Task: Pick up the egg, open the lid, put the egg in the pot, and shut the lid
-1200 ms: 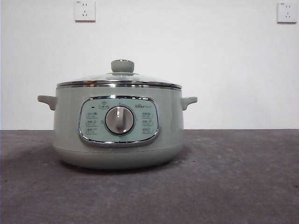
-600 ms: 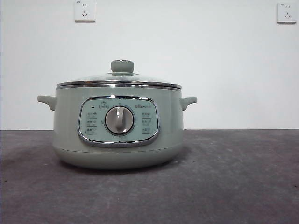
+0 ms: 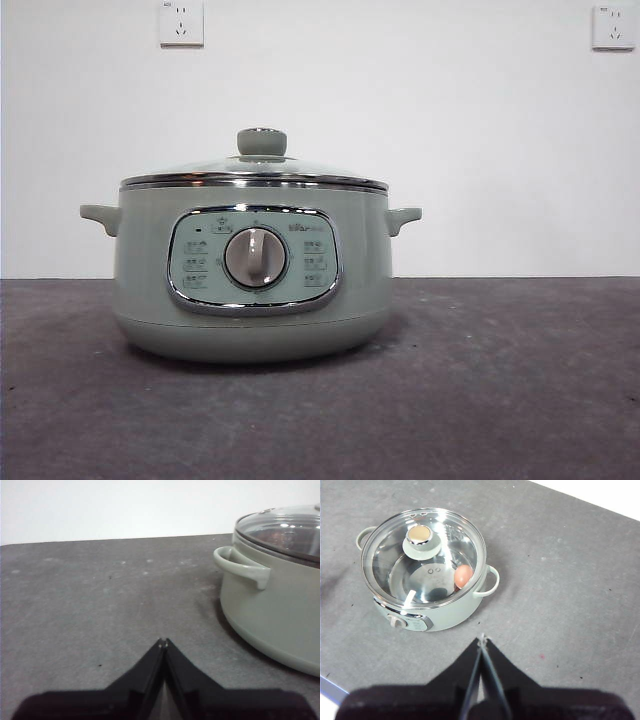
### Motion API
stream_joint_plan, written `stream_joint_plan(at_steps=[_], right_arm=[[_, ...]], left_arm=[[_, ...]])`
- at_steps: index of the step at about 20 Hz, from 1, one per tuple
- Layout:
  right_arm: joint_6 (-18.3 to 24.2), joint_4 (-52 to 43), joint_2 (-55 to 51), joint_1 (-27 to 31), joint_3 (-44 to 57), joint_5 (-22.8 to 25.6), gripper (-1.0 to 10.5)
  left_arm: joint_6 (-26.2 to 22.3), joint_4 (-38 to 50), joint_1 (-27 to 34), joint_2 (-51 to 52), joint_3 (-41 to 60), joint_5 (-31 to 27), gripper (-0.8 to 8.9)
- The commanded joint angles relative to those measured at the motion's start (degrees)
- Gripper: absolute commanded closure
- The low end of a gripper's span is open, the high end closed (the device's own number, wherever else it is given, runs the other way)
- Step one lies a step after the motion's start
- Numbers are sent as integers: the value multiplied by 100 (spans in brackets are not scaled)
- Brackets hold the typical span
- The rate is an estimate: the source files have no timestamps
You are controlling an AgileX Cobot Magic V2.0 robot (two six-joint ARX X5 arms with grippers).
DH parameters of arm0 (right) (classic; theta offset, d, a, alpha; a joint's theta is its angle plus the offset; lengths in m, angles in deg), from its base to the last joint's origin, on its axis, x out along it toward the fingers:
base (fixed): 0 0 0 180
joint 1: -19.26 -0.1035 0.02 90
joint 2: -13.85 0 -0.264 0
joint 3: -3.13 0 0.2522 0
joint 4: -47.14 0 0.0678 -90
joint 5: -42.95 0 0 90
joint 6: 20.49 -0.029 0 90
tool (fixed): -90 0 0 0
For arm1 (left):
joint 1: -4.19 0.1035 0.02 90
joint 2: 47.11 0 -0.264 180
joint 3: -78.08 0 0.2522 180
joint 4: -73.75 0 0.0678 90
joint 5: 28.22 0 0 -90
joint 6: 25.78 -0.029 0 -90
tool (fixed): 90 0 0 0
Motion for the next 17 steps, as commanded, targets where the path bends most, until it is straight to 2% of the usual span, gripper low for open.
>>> stream_joint_plan(at_steps=[1, 3, 17], right_arm=[[-59, 142, 13, -7, 15, 4, 946], [-59, 142, 28, -7, 15, 4, 946], [11, 142, 39, -7, 15, 7, 946]], left_arm=[[133, -79, 20, 105, 61, -151, 817], [219, -61, 22, 105, 59, 7, 817], [219, -59, 20, -339, 59, -17, 817]])
